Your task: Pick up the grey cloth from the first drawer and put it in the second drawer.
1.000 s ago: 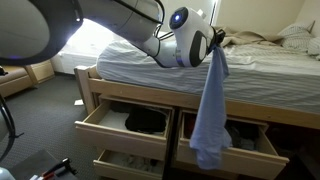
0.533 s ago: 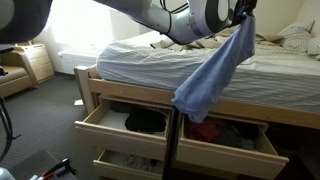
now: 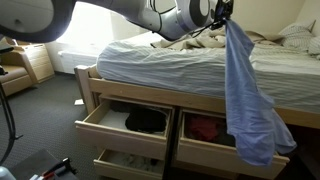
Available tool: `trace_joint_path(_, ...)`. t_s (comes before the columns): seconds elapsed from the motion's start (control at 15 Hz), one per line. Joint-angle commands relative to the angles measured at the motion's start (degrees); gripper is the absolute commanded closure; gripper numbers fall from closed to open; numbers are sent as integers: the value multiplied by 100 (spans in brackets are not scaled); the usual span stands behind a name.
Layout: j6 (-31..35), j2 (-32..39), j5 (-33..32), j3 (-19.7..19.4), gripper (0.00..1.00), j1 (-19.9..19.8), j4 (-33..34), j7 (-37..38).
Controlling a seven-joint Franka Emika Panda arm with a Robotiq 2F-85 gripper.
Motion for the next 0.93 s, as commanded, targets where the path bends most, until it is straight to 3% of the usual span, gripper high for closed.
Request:
trace_joint_path(0.0,401,217,1241,1560,98,-807,-241,-1539)
trace_joint_path(0.2,460,869,2329,2859,98,-1338,124,-2954)
trace_joint_path(0.4,30,1716,2943,4113,98,-1800,852,-4278)
trace_joint_path(0.67,-929,2670,3402,5748,98,-2436,1675,-5919)
trace_joint_path(0.87,-1737,3224,3717,6939,98,-3112,1849,-6947)
